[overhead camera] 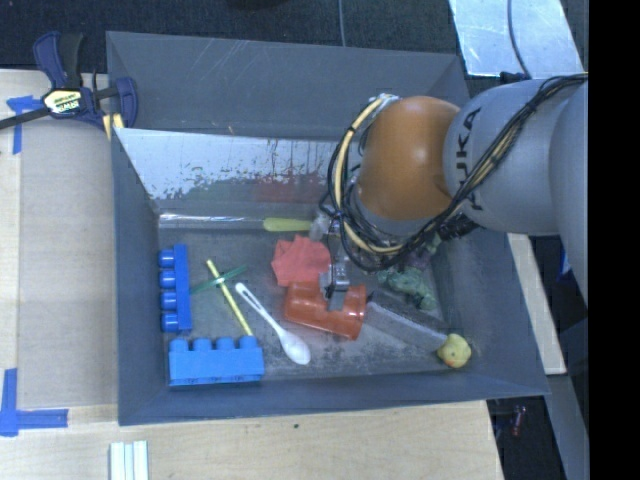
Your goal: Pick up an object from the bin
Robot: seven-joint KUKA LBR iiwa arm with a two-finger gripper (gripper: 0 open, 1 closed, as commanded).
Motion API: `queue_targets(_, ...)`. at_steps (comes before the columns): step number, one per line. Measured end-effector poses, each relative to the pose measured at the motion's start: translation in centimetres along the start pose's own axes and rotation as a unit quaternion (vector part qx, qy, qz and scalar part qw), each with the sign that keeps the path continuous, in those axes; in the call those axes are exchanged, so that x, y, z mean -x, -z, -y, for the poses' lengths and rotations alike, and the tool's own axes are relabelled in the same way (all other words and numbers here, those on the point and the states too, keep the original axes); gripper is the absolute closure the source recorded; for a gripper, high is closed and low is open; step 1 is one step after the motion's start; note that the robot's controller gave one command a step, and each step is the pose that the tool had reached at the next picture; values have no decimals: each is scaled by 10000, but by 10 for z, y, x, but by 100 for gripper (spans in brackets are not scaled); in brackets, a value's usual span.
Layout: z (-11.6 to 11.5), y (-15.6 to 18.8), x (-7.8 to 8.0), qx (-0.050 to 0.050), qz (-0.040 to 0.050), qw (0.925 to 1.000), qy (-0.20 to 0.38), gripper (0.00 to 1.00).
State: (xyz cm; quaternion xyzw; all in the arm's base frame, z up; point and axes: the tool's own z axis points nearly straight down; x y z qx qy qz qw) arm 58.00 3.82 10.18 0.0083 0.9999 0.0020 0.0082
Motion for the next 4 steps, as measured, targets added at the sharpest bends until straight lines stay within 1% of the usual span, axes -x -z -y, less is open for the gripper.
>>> queue_targets(1, 9, -28, 2, 3, 40, 9954, -955, 100)
queue_targets(2, 9, -28, 2, 3, 40, 9954, -957, 100)
queue_targets(3, 9, 35, 13, -5, 13, 9969, -783, 100)
queue_targets(4, 8, 103, 13, -6, 0, 9981, -616, 100)
